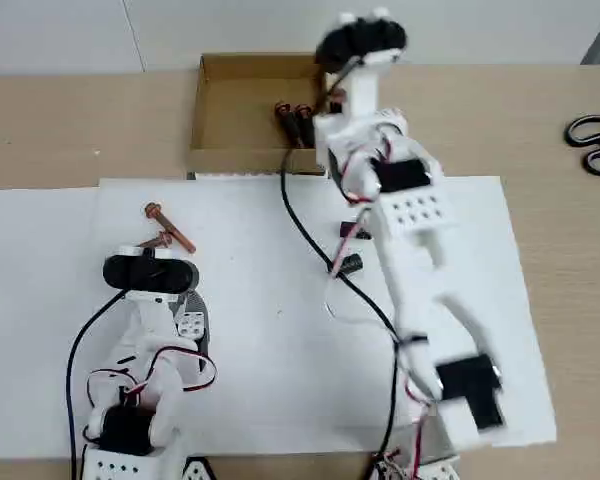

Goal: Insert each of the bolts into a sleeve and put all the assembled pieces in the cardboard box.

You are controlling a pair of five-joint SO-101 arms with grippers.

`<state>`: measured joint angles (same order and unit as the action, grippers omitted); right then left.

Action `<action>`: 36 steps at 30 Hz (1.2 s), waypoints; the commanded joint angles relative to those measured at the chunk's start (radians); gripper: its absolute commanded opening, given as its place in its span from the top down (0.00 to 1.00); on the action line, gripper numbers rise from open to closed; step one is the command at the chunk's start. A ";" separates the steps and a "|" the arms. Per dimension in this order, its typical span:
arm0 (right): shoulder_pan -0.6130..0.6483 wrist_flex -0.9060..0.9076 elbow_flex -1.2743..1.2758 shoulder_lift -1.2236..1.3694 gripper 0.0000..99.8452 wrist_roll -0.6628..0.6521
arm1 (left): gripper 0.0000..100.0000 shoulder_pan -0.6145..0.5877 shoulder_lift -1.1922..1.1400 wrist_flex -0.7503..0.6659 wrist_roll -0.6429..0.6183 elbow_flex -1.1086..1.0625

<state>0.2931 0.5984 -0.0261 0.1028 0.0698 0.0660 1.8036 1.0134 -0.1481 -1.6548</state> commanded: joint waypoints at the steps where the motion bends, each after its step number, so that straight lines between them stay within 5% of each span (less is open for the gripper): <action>1: 0.004 -0.111 -0.172 0.108 1.00 -0.009 | 0.99 0.000 0.009 -0.026 0.002 0.008; 15: 0.033 -0.498 -0.506 0.613 1.00 -0.005 | 0.99 0.000 0.008 -0.026 0.002 0.008; 22: 0.101 -0.449 -0.572 0.731 0.99 -0.077 | 0.99 0.000 0.008 -0.025 0.002 0.008; 29: 0.114 -0.358 -0.572 0.731 0.75 -0.126 | 0.99 0.000 0.008 -0.023 0.002 0.008; 36: 0.104 -0.352 -0.572 0.693 0.75 -0.126 | 0.99 -0.002 0.008 -0.023 -0.014 0.008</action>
<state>0.4005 0.2363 -0.5447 0.8638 -0.0453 0.0660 1.8036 1.0134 -0.1527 -1.6548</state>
